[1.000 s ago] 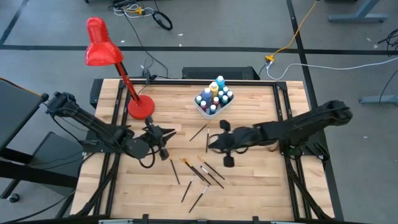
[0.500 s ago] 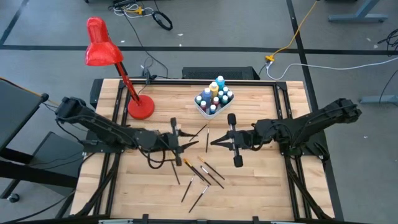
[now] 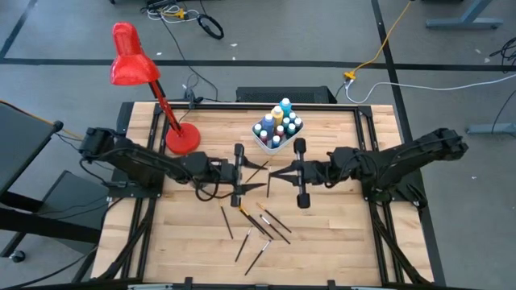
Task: Pick & Place Paint Supplies
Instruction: Put the gold paint brush into the white cup
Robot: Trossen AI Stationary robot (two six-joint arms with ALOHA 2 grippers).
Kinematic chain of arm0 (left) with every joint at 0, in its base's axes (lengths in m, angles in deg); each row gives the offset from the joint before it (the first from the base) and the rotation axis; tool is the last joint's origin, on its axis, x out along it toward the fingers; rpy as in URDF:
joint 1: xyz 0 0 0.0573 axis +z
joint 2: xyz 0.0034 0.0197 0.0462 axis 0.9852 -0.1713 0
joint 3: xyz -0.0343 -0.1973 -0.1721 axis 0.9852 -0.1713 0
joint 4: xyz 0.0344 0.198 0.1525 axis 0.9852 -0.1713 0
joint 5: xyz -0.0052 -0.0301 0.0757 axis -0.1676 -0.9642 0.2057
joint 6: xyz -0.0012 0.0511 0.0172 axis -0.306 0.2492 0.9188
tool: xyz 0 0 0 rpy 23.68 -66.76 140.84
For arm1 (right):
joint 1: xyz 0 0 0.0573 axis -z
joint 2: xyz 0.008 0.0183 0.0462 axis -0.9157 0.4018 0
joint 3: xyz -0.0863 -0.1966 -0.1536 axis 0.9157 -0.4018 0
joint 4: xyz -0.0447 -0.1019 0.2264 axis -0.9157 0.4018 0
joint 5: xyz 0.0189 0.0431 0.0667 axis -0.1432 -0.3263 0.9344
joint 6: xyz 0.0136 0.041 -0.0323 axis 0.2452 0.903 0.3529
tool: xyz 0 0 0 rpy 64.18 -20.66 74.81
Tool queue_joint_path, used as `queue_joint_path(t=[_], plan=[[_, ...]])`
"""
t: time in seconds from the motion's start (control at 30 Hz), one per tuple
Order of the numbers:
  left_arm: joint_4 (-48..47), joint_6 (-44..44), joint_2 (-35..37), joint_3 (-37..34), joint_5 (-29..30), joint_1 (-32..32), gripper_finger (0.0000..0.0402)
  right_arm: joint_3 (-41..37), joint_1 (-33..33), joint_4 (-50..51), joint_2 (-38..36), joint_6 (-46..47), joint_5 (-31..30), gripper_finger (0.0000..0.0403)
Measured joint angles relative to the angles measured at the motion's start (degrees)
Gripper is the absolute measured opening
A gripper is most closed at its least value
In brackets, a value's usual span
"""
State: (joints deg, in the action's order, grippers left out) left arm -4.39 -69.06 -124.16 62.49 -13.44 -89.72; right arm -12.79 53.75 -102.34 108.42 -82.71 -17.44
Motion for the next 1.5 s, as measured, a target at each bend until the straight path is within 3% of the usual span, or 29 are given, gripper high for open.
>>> queue_joint_path(t=[0.2, 0.37, 0.6, 0.77, 0.9, 1.2, 1.5], plan=[[0.25, -0.44, -0.12, 1.38, -0.91, 2.43, 0.0211, 0.02, 2.31, -3.01, 1.06, -0.01, 1.63, 0.0], [-0.59, -0.49, -0.12, 3.92, -6.87, 3.36, 0.0209, 0.02, 4.08, -6.59, 3.42, -0.05, 3.15, 0.0], [-4.5, -0.3, -0.1, 4.68, -1.19, 3.34, 0.0208, 0.02, 4.75, -7.75, 4.09, -0.23, 2.83, 0.0], [-5.87, -0.32, -0.1, 4.71, -0.69, 3.39, 0.0205, 0.04, 4.7, -8.52, 4.02, -0.25, 3.06, 0.0], [-5.8, 0.03, -0.1, 4.71, 0.08, 3.36, 0.0169, 0.04, 4.7, -8.63, 4.02, -0.25, 3.05, 0.0], [-5.91, 0.54, -0.1, 4.71, 0.3, 3.4, 0.0017, 0.04, 4.7, -8.16, 4.02, -0.19, 3.15, 0.0002], [-11.93, -2.7, -0.1, 4.68, 5.95, 3.04, 0.0016, 0.11, 4.76, -1.4, 3.98, 2.89, 1.87, 0.0053]])
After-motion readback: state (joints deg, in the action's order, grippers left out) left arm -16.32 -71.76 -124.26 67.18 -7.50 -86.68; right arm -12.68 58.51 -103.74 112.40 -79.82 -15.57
